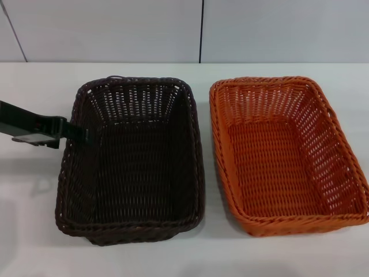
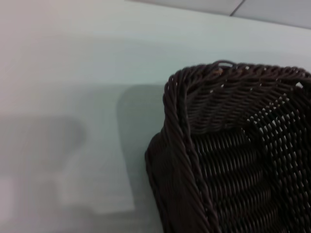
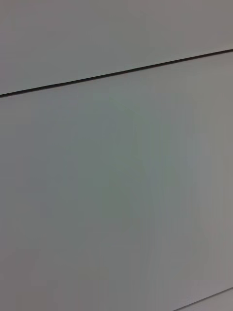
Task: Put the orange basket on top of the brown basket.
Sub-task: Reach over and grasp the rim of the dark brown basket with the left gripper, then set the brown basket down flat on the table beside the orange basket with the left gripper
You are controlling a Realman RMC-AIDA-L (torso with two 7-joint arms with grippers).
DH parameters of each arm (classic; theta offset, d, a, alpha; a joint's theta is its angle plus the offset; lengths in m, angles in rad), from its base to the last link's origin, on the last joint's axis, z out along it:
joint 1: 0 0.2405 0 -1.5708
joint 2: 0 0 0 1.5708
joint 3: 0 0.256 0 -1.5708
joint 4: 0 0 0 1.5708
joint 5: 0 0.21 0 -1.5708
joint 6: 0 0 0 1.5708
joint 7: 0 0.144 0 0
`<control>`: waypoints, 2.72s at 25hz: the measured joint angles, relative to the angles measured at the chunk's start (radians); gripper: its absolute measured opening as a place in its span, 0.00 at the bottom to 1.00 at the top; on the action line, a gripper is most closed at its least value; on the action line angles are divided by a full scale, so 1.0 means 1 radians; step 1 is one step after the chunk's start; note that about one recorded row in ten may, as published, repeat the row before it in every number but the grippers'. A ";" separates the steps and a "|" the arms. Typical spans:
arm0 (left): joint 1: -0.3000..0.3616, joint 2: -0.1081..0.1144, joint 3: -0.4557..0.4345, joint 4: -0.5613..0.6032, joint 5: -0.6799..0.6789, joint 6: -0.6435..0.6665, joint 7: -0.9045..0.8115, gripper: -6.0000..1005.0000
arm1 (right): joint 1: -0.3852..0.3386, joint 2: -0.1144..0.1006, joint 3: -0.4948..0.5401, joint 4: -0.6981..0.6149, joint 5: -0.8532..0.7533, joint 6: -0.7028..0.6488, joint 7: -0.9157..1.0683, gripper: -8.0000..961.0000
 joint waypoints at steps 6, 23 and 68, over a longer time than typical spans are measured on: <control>-0.013 -0.004 0.000 0.054 0.000 0.030 0.013 0.79 | 0.001 0.000 -0.002 0.001 0.000 0.000 0.001 0.68; -0.060 -0.004 0.003 0.136 0.000 0.062 0.040 0.75 | -0.006 0.000 0.005 0.002 0.000 0.000 0.003 0.68; -0.082 0.194 -0.130 -0.032 -0.261 -0.122 0.317 0.22 | -0.010 0.007 0.005 0.005 0.000 0.000 0.003 0.68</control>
